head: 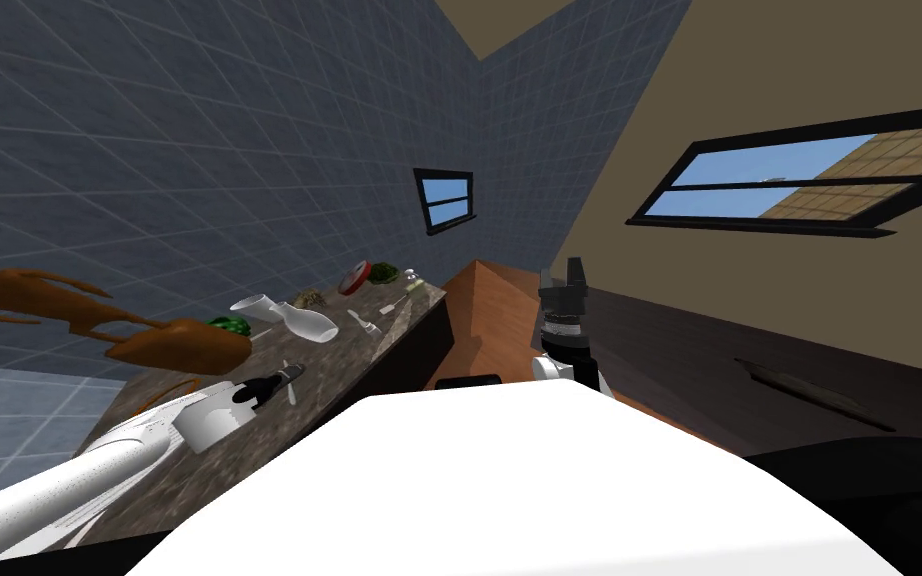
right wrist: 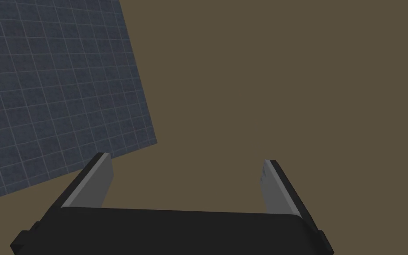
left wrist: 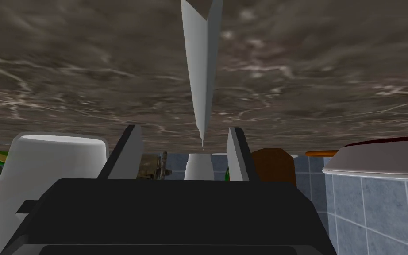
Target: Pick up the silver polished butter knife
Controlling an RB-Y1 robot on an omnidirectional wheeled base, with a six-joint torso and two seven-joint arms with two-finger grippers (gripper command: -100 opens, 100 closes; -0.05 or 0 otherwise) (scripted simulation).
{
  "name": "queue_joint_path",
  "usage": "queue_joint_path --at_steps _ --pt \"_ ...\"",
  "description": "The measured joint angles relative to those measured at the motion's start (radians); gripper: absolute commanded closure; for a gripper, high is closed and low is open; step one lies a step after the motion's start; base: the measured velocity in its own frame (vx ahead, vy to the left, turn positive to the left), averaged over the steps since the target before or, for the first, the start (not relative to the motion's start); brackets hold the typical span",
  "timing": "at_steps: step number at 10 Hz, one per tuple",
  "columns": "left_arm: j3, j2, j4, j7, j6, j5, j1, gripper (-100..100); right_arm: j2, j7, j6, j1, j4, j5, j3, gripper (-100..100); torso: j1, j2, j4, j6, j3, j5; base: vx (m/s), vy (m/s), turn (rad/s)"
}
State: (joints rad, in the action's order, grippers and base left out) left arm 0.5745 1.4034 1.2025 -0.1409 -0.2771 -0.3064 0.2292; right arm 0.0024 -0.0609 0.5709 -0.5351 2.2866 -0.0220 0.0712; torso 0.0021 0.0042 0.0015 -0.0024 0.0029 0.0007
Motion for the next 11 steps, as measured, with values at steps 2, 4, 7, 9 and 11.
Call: queue_joint_path --at_steps 2,4,7,9,11 --pt "-0.001 -0.001 -0.004 -0.006 -0.006 -0.003 0.002 100 0.000 0.000 0.000 0.000 0.000 0.000 0.000 0 -0.001 -0.002 -0.001 0.004 -0.001 0.000 -0.001 0.000 0.013" --pt "0.000 0.000 -0.003 -0.005 -0.006 -0.003 0.002 0 0.000 0.000 0.000 0.000 0.000 0.000 0.000 0 -0.001 -0.003 -0.001 0.004 -0.002 0.000 0.000 0.000 0.000" --pt "-0.007 0.010 0.018 0.001 0.011 0.012 0.012 100 0.000 0.000 0.000 -0.001 0.000 0.000 0.000 0 -0.004 -0.009 -0.002 0.001 -0.005 -0.001 0.136 -0.045 0.298" --pt "-0.005 0.030 0.039 0.013 0.042 0.026 0.019 100 0.000 0.000 0.000 -0.001 0.000 0.000 0.000 0 -0.006 -0.015 -0.003 0.002 -0.009 -0.001 0.165 -0.076 0.287" --pt "-0.012 0.047 0.059 0.016 0.065 0.037 0.034 0 0.000 0.000 0.000 0.000 0.000 0.000 0.000 0 -0.004 -0.010 -0.002 0.003 -0.006 0.000 0.033 -0.025 0.027"
